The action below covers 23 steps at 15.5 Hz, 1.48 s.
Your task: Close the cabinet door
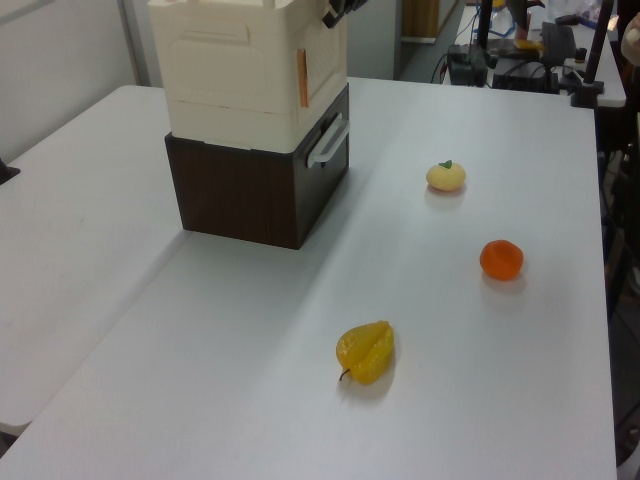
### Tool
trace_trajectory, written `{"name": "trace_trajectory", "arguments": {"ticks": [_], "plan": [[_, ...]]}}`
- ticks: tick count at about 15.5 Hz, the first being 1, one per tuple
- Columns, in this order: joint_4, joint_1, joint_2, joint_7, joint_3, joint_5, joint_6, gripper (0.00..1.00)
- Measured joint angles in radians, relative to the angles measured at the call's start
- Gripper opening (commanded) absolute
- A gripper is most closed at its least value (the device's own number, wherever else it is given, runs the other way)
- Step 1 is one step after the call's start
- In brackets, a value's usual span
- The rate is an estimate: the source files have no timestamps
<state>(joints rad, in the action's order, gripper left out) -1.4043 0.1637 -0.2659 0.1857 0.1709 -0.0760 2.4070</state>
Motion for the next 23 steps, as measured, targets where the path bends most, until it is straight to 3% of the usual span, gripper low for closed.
{"name": "trace_trajectory", "arguments": {"ticks": [14, 19, 23], "plan": [[-0.017, -0.004, 0.002, -0.041, 0.000, -0.035, 0.002, 0.00], [-0.021, -0.003, 0.016, -0.136, 0.000, -0.027, -0.217, 0.00], [-0.021, 0.009, 0.072, -0.176, 0.000, 0.057, -0.463, 0.00]]}}
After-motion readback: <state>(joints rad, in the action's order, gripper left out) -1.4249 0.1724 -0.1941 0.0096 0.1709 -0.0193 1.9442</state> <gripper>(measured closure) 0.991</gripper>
